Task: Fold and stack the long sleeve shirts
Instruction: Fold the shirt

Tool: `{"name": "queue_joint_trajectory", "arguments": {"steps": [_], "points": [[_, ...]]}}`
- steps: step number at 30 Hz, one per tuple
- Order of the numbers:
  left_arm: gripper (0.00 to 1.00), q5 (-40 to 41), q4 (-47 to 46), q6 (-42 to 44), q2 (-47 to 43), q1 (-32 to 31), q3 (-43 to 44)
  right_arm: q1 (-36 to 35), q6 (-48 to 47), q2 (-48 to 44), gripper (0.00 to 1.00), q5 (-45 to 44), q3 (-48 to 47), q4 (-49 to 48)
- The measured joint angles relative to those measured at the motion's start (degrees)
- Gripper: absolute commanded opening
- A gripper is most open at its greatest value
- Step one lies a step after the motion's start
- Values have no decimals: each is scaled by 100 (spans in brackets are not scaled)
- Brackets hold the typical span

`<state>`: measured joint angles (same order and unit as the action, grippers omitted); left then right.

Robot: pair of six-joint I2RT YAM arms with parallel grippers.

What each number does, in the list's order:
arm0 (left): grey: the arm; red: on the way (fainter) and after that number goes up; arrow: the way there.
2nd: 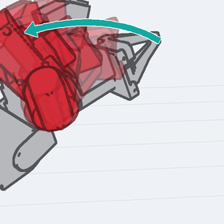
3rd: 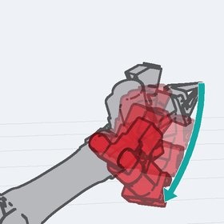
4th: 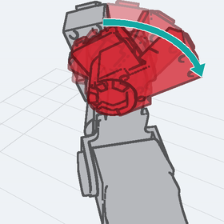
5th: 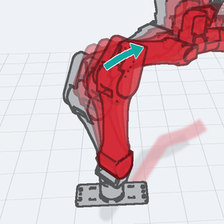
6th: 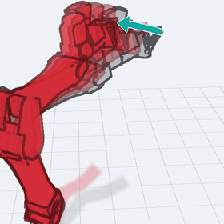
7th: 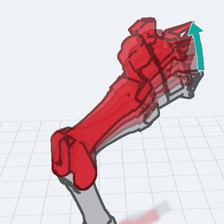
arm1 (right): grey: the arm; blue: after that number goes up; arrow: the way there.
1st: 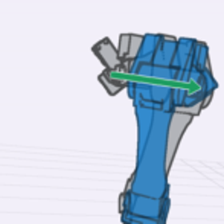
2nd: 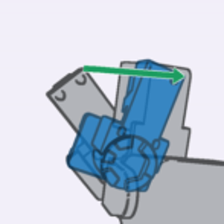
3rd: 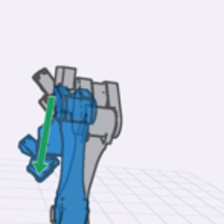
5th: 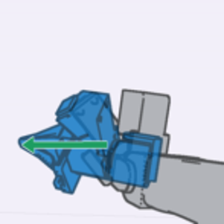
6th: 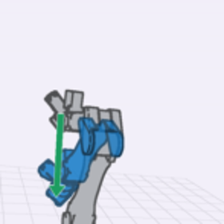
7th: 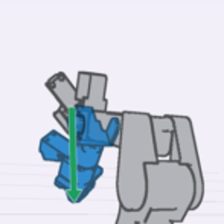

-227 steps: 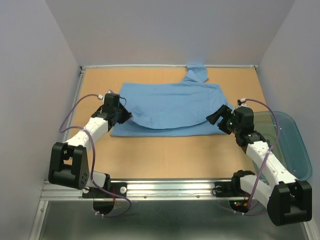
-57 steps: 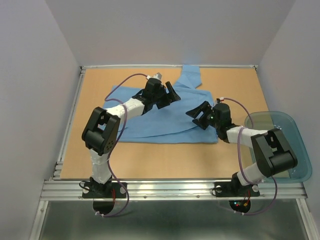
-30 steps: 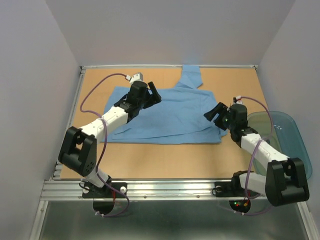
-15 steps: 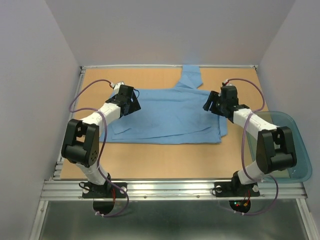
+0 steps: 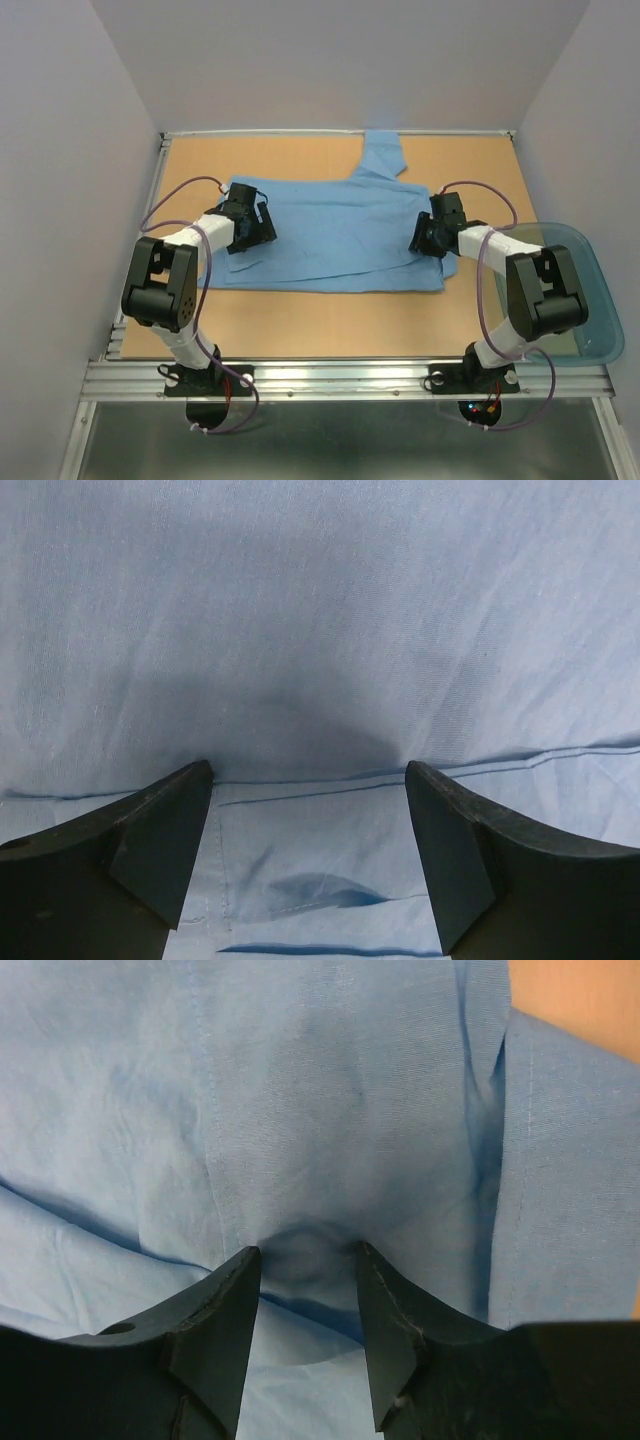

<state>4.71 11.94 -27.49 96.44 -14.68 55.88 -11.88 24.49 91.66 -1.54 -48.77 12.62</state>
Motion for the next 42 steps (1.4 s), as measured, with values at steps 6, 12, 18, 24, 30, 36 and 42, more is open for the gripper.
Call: {"name": "queue_joint_trajectory", "arguments": {"steps": [6, 12, 18, 24, 30, 36, 42], "points": [[91, -643, -72, -2, -745, 55, -789, 0, 269, -501, 56, 146, 428, 385], [93, -881, 531, -111, -1447, 140, -1180, 0, 391, -920, 65, 350, 573, 946], [99, -155, 966, 142, -1773, 289, -326, 153, 356, -1027, 77, 326, -223, 1534], [99, 584, 734, 715, -1154, 745, 1091, 520, 190, -461, 93, 354, -1845, 1478], [99, 584, 503, 1650, 212, 911, 1825, 662, -66, 262, 96, 435, -2581, 1484], [95, 372, 341, 2629, 1239, 901, 2417, 669, -251, 577, 95, 601, -2736, 1528], [81, 216, 337, 3110, 1906, 973, 3209, 669, -308, 577, 95, 785, -2736, 1528]]}}
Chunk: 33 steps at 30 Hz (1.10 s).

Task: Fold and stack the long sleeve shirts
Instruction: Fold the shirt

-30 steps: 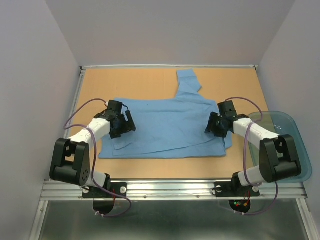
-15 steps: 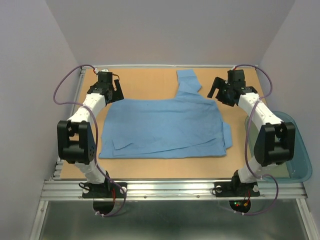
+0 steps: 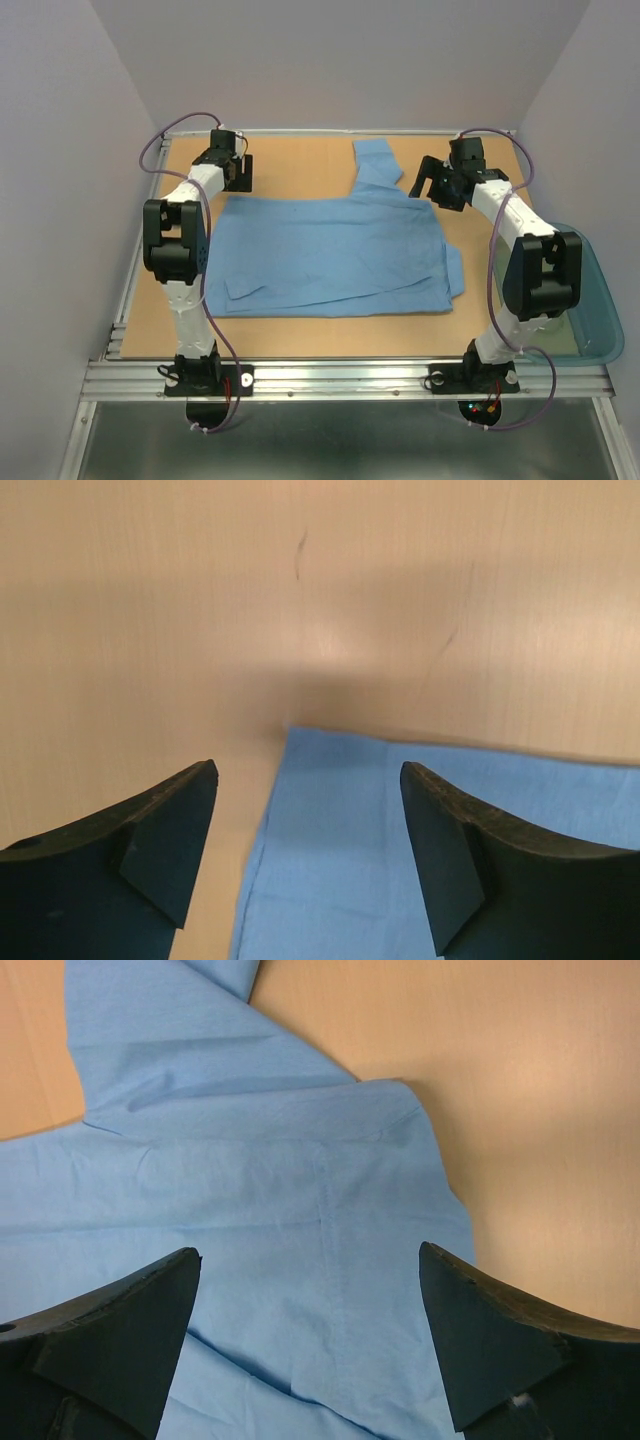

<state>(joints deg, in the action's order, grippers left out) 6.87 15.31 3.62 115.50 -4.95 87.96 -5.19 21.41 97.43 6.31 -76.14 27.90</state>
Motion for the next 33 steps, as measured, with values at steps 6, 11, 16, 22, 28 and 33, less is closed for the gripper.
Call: {"name": "queue_joint_trajectory", "arguments": {"steps": [6, 11, 16, 22, 28, 33], "points": [[71, -251, 44, 87, 575, 173, 568, 0, -24, 0, 94, 131, 0, 0], [70, -361, 186, 90, 890, 234, 798, 0, -24, 4, 94, 151, 0, 0], [70, -435, 341, 87, 968, 229, 831, 0, -22, 20, 94, 166, 0, 0], [58, -520, 378, 68, 968, 229, 826, 0, -17, 22, 93, 168, 0, 0], [54, -564, 402, 13, 970, 229, 807, 0, -15, 22, 93, 162, 0, -2], [65, -584, 352, -33, 968, 229, 728, 0, -22, 85, 93, 46, 0, -2]]}}
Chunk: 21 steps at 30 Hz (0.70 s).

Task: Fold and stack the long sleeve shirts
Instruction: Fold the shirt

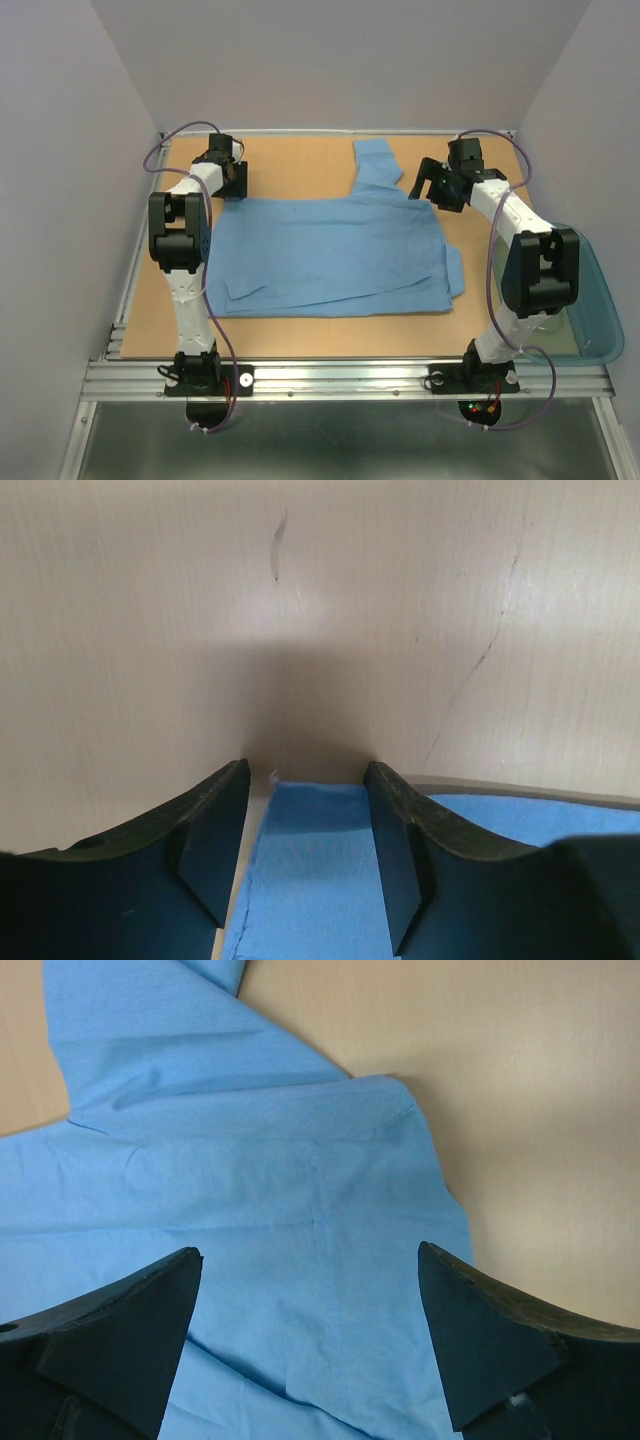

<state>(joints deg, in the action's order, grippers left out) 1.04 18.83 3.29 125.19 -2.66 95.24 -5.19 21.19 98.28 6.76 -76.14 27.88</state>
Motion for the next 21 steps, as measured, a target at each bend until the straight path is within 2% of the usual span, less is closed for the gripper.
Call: {"name": "queue_joint_trajectory", "arguments": {"steps": [2, 10, 21], "points": [[69, -13, -15, -35, -7, 0, -11, 0, -2, 46, 93, -20, -24, 4], [75, -341, -44, -267, -46, 122, -37, 0, -2, 70, 93, -17, -52, 0], [74, -706, -249, -675, -332, 203, -278, 0, -4, 68, 93, -15, -52, 0]]}}
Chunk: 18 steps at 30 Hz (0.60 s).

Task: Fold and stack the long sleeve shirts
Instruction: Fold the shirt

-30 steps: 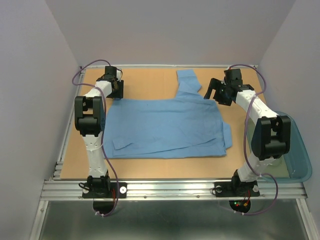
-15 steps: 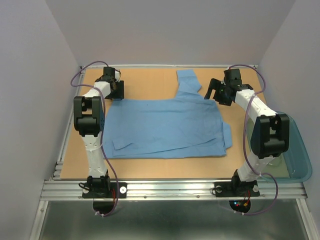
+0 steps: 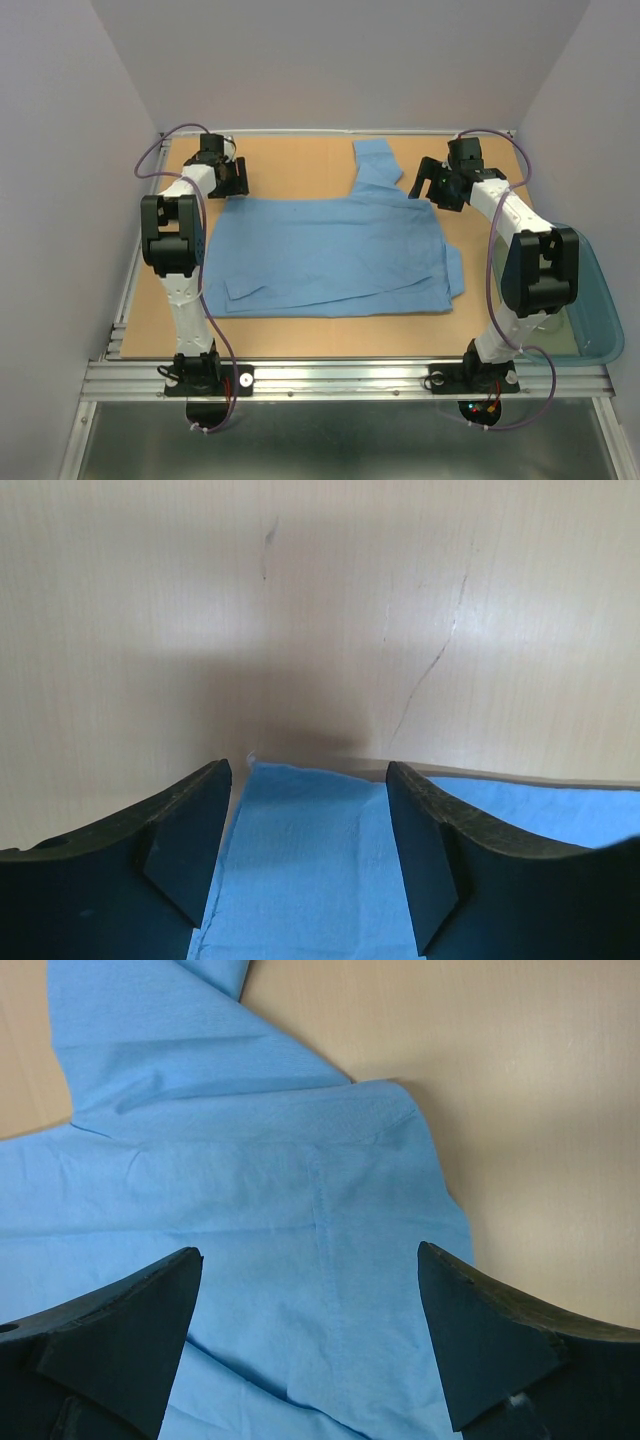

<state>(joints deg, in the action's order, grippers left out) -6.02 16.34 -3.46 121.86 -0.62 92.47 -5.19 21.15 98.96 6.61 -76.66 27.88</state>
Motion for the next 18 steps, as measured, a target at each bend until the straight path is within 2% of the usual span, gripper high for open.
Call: {"name": "queue_joint_trajectory", "arguments": {"steps": [6, 18], "points": [[71, 74, -24, -2, 0, -2, -151, 0, 2, 0, 93, 0, 0, 0], [56, 529, -26, 57, 76, -39, -151, 0, 2, 0, 93, 2, 0, -4]]}}
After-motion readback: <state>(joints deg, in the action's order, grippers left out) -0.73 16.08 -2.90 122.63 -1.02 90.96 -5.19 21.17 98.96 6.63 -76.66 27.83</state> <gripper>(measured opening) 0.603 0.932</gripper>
